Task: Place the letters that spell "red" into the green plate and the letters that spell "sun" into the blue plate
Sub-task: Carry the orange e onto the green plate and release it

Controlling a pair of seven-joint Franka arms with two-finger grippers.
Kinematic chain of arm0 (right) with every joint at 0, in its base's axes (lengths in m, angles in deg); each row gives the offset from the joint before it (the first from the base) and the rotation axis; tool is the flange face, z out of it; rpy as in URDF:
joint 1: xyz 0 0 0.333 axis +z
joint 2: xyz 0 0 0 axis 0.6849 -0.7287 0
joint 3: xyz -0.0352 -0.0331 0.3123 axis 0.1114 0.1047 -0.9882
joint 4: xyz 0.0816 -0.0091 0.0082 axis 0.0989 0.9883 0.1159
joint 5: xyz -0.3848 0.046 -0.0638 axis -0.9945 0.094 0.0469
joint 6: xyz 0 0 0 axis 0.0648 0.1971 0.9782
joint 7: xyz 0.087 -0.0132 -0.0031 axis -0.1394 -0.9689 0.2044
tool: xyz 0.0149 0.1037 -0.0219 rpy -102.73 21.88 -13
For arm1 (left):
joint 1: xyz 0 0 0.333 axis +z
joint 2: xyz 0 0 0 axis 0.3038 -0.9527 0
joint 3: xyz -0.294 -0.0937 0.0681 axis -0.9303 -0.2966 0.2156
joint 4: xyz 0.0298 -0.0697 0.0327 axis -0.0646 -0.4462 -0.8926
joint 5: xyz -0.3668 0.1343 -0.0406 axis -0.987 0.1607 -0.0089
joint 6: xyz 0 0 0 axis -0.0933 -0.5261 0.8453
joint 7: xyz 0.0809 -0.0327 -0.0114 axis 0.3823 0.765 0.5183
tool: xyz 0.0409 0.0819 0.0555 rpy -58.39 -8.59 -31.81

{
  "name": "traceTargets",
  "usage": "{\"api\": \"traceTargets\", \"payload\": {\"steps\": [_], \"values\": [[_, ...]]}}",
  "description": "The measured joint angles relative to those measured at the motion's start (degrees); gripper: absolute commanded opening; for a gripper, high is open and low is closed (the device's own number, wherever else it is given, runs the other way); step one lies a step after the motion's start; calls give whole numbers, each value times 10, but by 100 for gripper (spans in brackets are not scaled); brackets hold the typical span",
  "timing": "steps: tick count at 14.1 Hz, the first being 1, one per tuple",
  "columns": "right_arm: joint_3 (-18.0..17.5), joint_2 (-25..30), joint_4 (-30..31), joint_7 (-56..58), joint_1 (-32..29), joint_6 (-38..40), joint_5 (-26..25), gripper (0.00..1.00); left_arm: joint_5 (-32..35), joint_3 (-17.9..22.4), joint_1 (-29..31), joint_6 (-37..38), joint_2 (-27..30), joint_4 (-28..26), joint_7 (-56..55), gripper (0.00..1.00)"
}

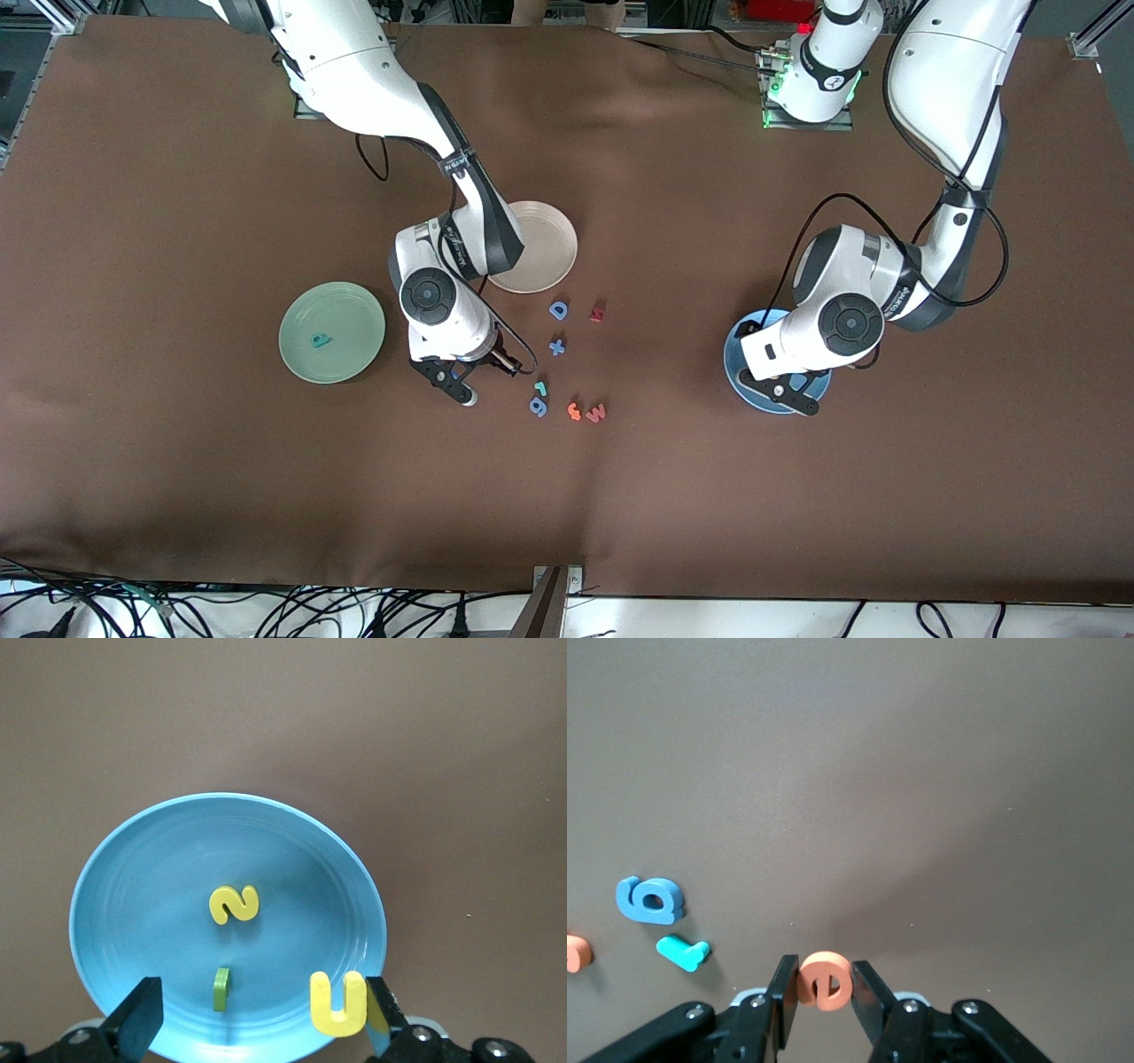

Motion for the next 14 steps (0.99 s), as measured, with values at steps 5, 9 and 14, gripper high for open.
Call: {"api": "traceTargets", "payload": {"steps": [5,9,14], "values": [[35,15,-2,46,0,52,-1,0,0,0,0,0,0,0,0,100],[100,46,-3,139,-1,137,-1,0,0,0,0,0,0,0,0,100],[187,65,27,330,-23,193,4,0,0,0,0,0,5,0,0,100]]}}
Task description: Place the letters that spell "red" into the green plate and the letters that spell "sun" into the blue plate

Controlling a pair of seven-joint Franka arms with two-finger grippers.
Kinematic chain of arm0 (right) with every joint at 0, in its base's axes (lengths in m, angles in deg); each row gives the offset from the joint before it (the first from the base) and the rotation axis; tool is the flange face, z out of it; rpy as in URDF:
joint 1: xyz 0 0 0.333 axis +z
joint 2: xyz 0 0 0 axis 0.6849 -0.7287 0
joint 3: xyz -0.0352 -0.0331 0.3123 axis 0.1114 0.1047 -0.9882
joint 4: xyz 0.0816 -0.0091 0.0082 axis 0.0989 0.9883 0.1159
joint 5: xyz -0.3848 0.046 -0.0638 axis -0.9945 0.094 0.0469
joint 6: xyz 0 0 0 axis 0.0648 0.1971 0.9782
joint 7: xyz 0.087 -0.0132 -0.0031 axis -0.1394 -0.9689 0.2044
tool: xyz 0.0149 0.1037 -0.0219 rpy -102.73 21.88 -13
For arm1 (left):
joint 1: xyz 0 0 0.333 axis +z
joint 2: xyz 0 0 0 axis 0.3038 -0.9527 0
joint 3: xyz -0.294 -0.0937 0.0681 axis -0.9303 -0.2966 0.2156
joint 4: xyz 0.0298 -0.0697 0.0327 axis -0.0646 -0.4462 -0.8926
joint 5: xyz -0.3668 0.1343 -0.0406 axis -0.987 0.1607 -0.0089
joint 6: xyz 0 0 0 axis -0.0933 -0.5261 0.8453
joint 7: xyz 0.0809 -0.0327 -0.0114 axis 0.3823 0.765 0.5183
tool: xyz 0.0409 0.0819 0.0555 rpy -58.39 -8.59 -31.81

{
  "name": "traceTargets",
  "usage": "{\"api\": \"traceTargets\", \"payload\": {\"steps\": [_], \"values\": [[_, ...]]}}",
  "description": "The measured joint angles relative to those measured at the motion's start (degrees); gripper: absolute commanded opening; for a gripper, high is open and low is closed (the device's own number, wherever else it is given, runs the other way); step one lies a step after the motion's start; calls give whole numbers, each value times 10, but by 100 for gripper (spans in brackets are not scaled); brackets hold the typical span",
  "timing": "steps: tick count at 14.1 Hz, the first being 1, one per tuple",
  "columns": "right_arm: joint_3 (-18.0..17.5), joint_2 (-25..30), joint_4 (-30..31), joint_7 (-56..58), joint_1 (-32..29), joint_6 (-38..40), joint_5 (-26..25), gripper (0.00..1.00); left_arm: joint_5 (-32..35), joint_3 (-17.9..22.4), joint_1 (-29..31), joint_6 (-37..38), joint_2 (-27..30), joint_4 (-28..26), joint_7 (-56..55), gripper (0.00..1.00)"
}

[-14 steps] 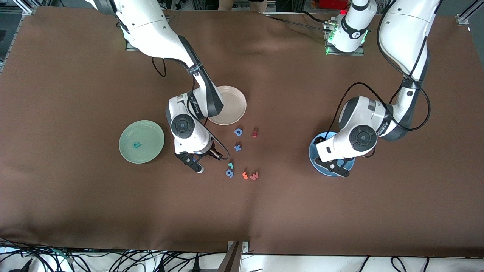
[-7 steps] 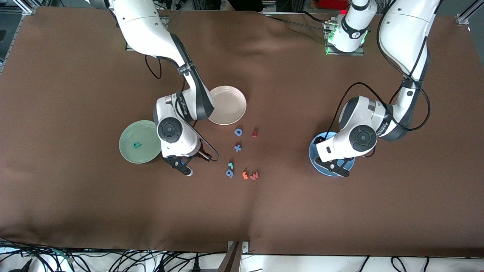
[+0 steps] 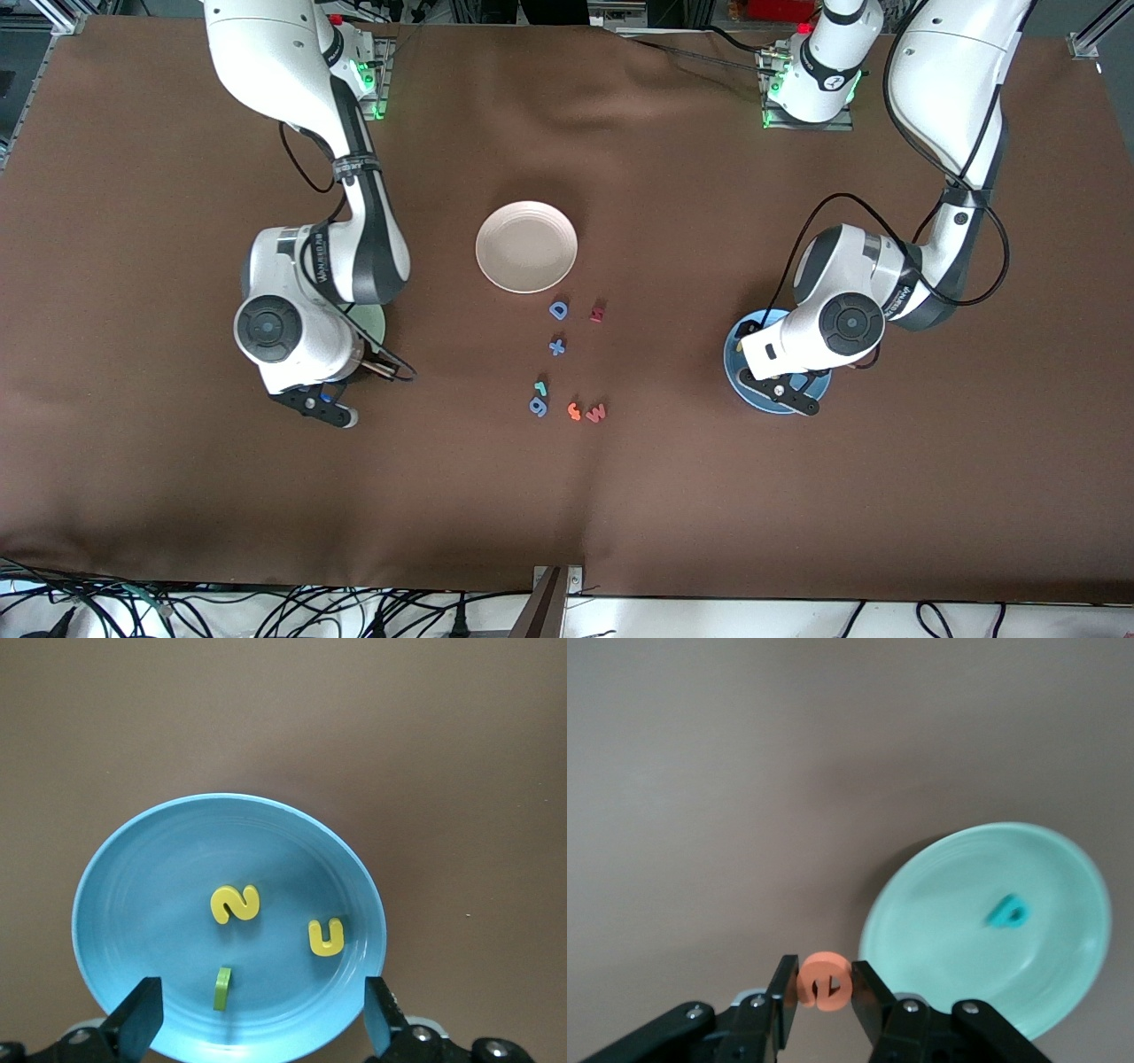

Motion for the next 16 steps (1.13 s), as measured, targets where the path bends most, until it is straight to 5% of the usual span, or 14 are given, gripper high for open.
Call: {"api": "traceTargets", "payload": {"steps": [7,11,12,14,16], "values": [[5,23,145,155,-44,-41,45,0,0,2,8,8,73,5,0,100],[-9,34,203,158,-37,-77,59,0,-13,3,18,113,133,38,-1,100],[-13,34,210,158,-35,-85,65,20,-25,3,19,138,144,53,-1,100],[-17,34,215,158,-33,-94,68,91,-38,4,25,185,159,85,-1,100],[-17,35,215,158,-32,-95,68,94,-42,6,34,206,169,109,-1,100]]}}
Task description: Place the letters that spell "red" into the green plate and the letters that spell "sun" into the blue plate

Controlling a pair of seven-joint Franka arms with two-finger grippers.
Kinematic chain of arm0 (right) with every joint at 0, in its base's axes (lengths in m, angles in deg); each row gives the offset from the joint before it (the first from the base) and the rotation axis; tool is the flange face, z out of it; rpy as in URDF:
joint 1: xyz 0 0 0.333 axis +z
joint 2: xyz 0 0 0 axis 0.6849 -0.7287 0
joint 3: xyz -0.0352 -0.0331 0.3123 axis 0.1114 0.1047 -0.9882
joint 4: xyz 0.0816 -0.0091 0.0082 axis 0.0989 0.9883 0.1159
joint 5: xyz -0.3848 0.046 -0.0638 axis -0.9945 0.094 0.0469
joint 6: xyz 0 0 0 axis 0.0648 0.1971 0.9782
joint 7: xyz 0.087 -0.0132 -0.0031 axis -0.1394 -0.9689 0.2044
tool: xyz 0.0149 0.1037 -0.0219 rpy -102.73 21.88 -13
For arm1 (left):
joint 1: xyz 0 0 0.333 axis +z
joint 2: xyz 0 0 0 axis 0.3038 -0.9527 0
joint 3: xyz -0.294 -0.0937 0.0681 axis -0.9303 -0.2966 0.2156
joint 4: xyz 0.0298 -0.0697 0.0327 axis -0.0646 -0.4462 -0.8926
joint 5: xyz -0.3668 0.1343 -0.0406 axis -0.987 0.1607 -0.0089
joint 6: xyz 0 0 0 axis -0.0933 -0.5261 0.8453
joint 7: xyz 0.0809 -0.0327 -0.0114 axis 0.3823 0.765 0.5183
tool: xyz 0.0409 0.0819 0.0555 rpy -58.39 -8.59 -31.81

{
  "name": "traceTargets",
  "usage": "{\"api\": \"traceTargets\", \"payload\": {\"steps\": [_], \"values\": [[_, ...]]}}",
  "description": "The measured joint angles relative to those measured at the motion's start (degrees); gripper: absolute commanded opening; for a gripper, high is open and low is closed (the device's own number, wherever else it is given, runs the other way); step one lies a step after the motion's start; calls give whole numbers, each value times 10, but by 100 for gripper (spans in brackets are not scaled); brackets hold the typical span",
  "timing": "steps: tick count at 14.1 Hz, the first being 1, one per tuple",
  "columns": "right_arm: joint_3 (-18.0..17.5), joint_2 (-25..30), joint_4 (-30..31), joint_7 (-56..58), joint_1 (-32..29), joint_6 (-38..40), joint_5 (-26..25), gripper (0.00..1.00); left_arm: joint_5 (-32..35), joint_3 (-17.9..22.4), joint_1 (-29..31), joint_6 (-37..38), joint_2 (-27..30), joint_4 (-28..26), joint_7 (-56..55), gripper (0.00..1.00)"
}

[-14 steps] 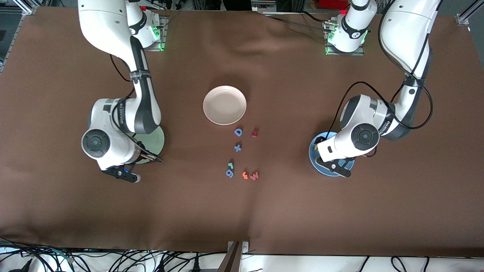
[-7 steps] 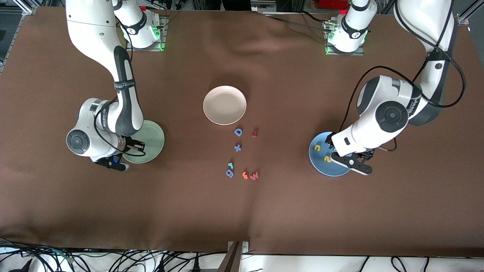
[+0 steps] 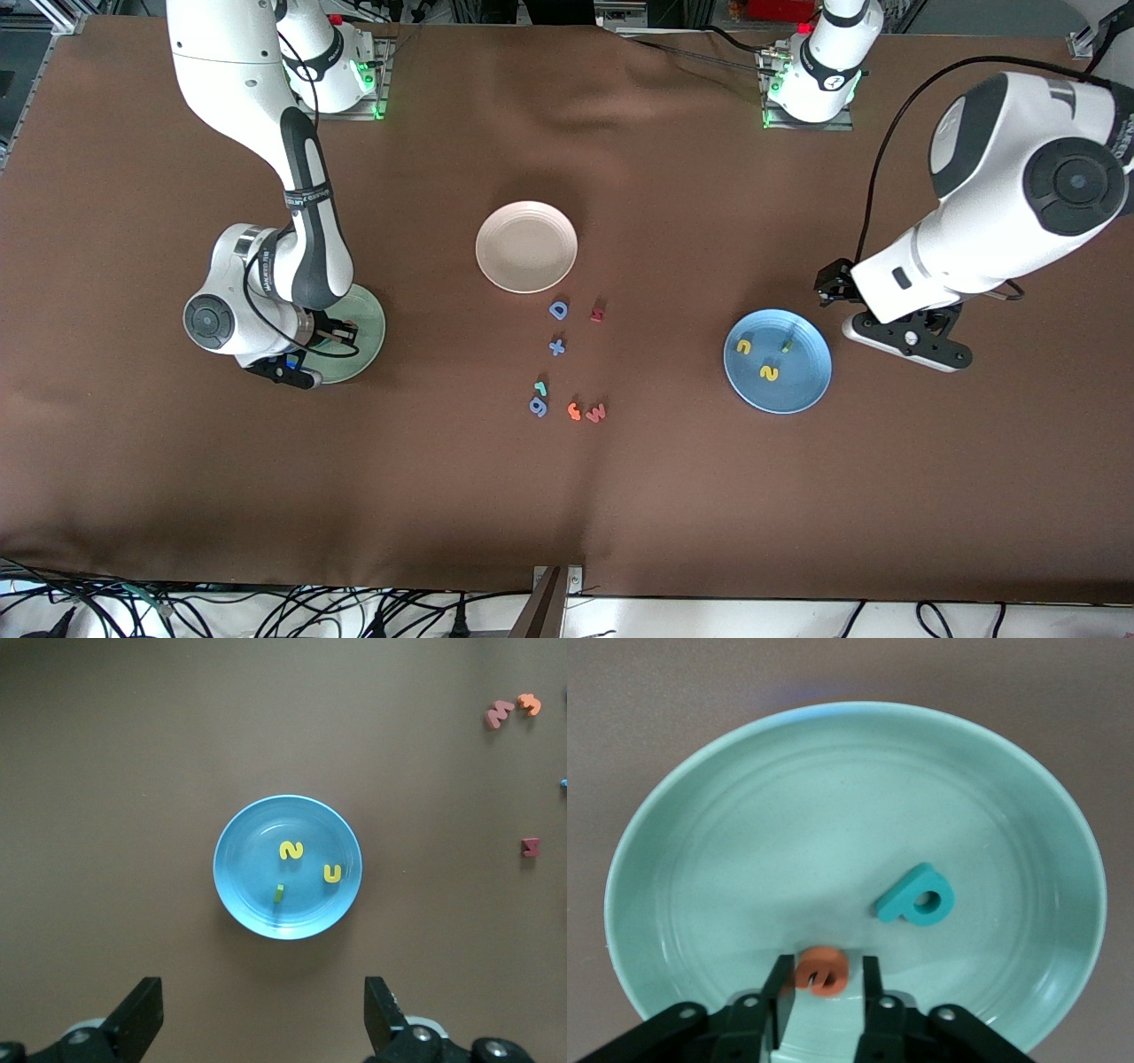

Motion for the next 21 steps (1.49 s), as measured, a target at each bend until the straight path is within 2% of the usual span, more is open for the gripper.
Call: {"api": "traceTargets", "payload": {"steps": [1,5,9,12,16,21], "values": [[0,0,0,0,0,0,0,98,-3,1,4,3,5,5,0,100],[0,13,-3,0,0,-1,0,98,-27,4,52,13,53,-4,0,100],[-2,38,-52,-40,11,-2,1,95,-29,4,71,19,134,-63,0,100],[-10,33,-104,-78,35,-3,1,94,-29,2,66,17,186,-116,-1,100],[-65,-8,-186,-85,47,-21,1,92,-29,3,60,10,207,-152,-3,100],[-124,-84,-249,-61,52,-149,-3,92,-29,8,66,17,203,-153,-3,100]]}}
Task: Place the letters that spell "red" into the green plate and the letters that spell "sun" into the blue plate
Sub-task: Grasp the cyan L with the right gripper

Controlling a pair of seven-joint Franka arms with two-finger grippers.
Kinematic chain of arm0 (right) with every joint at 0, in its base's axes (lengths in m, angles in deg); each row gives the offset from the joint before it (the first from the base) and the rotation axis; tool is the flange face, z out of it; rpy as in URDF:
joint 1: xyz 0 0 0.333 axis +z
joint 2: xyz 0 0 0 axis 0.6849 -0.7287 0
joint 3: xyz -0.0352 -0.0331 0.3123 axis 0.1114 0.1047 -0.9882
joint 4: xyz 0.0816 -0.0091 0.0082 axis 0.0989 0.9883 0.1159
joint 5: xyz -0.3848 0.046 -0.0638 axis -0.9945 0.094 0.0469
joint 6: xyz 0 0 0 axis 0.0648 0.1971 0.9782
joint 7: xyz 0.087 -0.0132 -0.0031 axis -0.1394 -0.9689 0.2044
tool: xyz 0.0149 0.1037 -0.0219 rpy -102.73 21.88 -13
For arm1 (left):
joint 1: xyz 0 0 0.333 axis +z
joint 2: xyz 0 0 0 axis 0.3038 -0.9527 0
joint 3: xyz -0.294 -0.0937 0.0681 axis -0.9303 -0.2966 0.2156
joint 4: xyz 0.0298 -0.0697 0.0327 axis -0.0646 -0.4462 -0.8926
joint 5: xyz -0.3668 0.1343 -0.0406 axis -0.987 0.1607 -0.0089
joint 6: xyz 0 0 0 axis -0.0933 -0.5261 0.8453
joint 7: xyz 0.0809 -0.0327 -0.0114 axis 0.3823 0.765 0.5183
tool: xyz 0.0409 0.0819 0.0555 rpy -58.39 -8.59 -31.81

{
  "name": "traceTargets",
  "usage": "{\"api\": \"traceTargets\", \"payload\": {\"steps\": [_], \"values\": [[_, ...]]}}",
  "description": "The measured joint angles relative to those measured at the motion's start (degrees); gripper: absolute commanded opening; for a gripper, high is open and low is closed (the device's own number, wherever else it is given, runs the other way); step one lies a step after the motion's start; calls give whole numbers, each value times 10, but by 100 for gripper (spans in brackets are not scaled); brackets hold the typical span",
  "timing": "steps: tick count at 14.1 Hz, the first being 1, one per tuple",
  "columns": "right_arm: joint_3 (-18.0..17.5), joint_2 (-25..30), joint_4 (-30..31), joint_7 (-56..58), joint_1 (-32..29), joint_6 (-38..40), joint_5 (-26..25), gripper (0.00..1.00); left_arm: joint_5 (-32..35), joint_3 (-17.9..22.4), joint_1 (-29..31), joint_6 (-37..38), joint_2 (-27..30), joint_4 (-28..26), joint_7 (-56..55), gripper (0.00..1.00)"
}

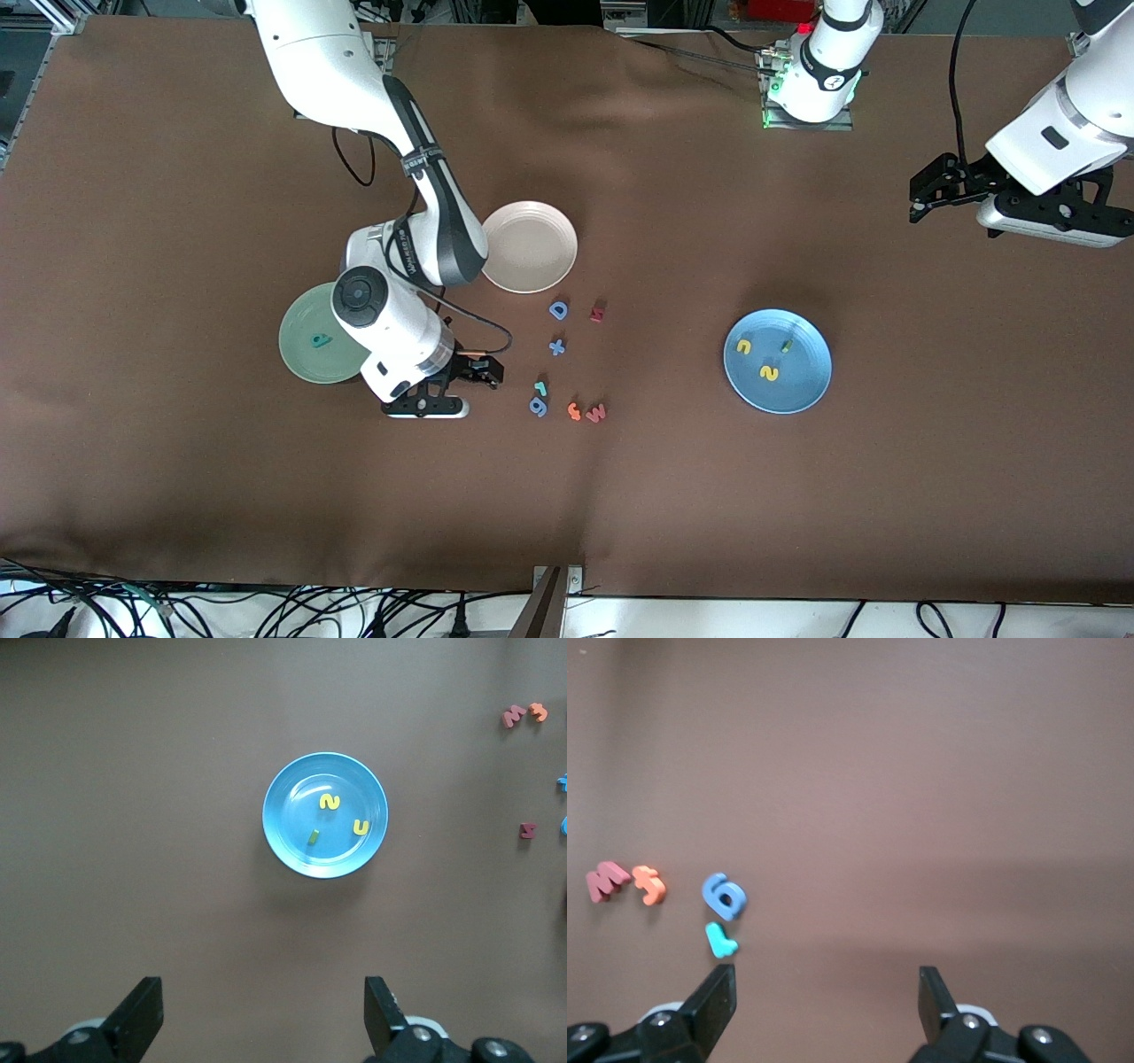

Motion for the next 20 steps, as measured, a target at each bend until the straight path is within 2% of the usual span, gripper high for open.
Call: {"api": "traceTargets", "payload": {"steps": [5,7,12,14,20], "values": [[-8,-70,-30,1,49,-134,-1,91,0,0,0,1,-1,3,0,100],[-8,-94,-31,-1,66,-164,-1,81,0,0,0,1,-1,3,0,100],[-7,-105,-33,-1,73,-170,-24,76,0,0,0,2,-1,3,0,100],[-7,-105,-33,-1,73,-170,-33,68,0,0,0,2,-1,3,0,100],[-6,-107,-26,-1,78,-181,-38,68,0,0,0,2,-2,3,0,100]]}}
